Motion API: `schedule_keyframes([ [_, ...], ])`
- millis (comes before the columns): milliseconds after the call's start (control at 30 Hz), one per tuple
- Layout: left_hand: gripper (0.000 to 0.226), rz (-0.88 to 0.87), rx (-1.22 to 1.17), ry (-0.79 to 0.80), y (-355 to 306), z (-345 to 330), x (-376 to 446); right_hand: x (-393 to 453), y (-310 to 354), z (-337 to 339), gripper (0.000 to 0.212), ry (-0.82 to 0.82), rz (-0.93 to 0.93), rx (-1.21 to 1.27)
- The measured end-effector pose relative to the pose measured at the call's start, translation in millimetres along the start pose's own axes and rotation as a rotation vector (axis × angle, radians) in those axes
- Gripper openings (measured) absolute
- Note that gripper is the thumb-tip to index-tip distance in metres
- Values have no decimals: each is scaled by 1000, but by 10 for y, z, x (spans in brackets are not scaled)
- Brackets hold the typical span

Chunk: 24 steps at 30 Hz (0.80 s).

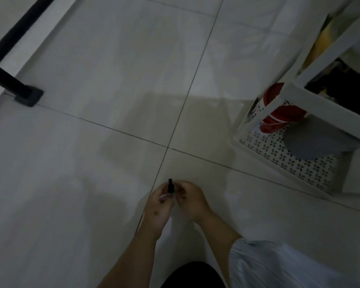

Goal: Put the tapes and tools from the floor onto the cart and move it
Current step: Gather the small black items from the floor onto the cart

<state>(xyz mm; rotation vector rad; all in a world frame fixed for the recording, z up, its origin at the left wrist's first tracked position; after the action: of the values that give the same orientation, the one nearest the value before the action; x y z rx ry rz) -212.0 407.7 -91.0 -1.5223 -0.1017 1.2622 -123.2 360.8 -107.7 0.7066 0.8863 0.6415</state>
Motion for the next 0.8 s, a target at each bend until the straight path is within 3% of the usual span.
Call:
schedule_keyframes([
  [200, 26, 18, -127, -15, -116, -112, -116, -122, 9, 274, 23, -156, -87, 64],
  [433, 37, -190, -218, 99, -565, -566, -486, -460, 250, 1027, 22, -397, 68, -14],
  [600, 51, -504, -43, 218, -1187, -955, -755, -859, 487, 1701, 26, -639, 250, -30],
  [800, 55, -971, 290, 293, -2065, -1316, -1054, -1198, 788, 2561, 27, -1015, 394, -375],
])
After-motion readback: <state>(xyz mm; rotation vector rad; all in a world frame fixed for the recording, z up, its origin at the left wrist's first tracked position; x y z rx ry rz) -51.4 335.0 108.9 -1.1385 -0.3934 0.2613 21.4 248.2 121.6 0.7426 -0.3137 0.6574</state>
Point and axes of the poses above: each hand's wrist, its own x-axis towards the middle knuckle, its own z-axis out of the back of the hand, y = z × x, the point moved 4 cm from there along x, towards the middle knuckle, and after that the axes turned 1 degree about -z, right-handed, at the moved point
